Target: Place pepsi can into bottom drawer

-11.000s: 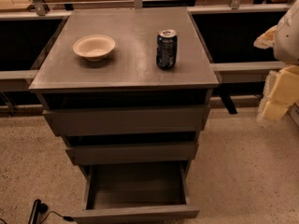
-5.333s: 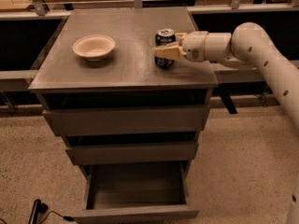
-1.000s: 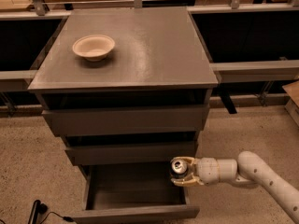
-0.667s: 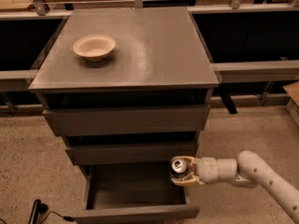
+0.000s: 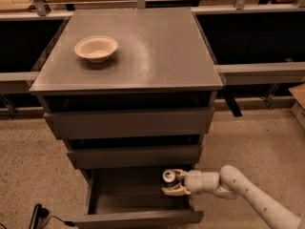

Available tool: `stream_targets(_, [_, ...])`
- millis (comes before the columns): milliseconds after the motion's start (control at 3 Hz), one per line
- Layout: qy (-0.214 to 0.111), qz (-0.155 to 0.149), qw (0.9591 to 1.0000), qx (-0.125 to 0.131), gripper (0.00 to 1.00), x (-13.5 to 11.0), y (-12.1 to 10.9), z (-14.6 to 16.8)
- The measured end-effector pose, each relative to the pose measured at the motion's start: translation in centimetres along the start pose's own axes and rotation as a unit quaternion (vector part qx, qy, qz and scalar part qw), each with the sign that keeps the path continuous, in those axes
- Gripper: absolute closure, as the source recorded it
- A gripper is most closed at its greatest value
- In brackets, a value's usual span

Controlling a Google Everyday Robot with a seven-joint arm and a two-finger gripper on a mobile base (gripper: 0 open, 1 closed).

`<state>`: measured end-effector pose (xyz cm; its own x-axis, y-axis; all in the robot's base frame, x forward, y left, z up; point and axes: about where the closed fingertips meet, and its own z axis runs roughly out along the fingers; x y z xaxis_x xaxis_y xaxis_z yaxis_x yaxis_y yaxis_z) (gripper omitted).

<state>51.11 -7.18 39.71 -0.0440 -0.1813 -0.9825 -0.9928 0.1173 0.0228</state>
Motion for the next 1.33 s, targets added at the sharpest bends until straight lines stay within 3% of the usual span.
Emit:
stream_targets(667, [-0.004,0.063,0.9980,-0.001,1.00,11.8,0.5,4.5])
stream_targets(1000, [-0.003,0.064,0.9979,0.000,1.00,12.0,0.5,4.6])
stream_targets(1333, [-0.002,0.064,0.9976,0.027,1.00,12.2,0.3,4.5])
